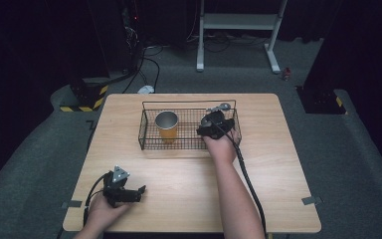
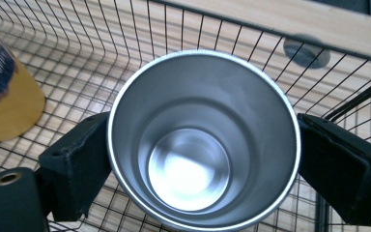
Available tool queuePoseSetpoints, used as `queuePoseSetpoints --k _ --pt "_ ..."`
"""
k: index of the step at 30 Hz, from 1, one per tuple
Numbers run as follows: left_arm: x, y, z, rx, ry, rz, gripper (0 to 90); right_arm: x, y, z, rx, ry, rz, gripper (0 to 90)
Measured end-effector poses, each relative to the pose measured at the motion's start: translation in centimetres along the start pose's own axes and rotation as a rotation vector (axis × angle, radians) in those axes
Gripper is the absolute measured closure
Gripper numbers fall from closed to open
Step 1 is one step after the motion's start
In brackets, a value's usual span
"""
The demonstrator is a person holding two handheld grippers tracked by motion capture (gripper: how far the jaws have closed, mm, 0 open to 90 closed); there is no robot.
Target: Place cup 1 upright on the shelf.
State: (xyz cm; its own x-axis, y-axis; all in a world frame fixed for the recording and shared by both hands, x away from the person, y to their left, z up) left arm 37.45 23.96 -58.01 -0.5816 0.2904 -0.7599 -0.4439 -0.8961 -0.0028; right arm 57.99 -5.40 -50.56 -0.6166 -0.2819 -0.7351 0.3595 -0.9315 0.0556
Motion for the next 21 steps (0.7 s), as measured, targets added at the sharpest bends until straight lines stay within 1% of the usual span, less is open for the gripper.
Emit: queuePoseSetpoints --k 2,3,7,8,9,11,12,14,16,18,19,21 --pt "0.0 0.0 0.0 0.0 0.0 0.0 0.3 -0.1 0.0 0.2 -0.001 0.004 -0.001 9.9" --pt "0.0 0.0 0.0 0.0 -0.001 0.0 0.3 -0.4 0.1 0.5 -0.002 0.021 -0.006 9.9" --pt "0.0 0.0 0.0 -0.001 -0.001 0.0 0.3 -0.7 0.1 0.9 -0.008 0.038 -0.012 9.9" --pt "0.0 0.0 0.0 0.0 0.001 -0.001 0.3 -0.8 0.1 1.3 -0.007 0.049 -0.015 9.9" --pt "0.0 0.0 0.0 0.0 0.001 -0.001 0.3 -1.0 0.2 1.4 -0.008 0.06 -0.008 9.9" --pt "0.0 0.0 0.0 -0.001 0.001 -0.001 0.3 -1.0 0.1 1.6 -0.01 0.064 -0.008 9.9" --pt "0.0 0.0 0.0 0.0 0.001 0.0 0.3 -1.2 0.1 2.0 -0.005 0.078 0.003 9.9" --pt "0.0 0.0 0.0 0.0 0.001 0.001 0.3 -1.3 0.0 2.1 -0.003 0.082 0.007 9.9" --pt "0.0 0.0 0.0 -0.001 0.0 -0.001 0.3 -1.4 0.0 2.6 -0.007 0.096 0.018 9.9" --pt "0.0 0.0 0.0 -0.001 0.001 -0.001 0.3 -1.5 -0.1 2.9 -0.01 0.1 0.012 10.0" --pt "0.0 0.0 0.0 -0.001 0.001 -0.001 0.3 -1.5 -0.2 3.3 -0.015 0.108 0.017 10.0" --pt "0.0 0.0 0.0 0.0 0.002 0.001 0.3 -1.5 -0.2 3.5 -0.018 0.112 0.019 10.0"
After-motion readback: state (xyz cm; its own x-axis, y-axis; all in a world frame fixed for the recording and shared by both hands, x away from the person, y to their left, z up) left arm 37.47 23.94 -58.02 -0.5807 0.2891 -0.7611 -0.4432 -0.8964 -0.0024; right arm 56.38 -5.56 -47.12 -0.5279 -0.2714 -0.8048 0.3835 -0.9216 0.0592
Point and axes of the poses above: each handheld gripper's, and its own axes: z roughly backward along the jaws, x roughly out of its underside, y roughly to its right, the point moved 7 cm from there along -z, roughly forward along the jaws, and after that the axes turned 4 degrees about y, right-handed, at the moved point
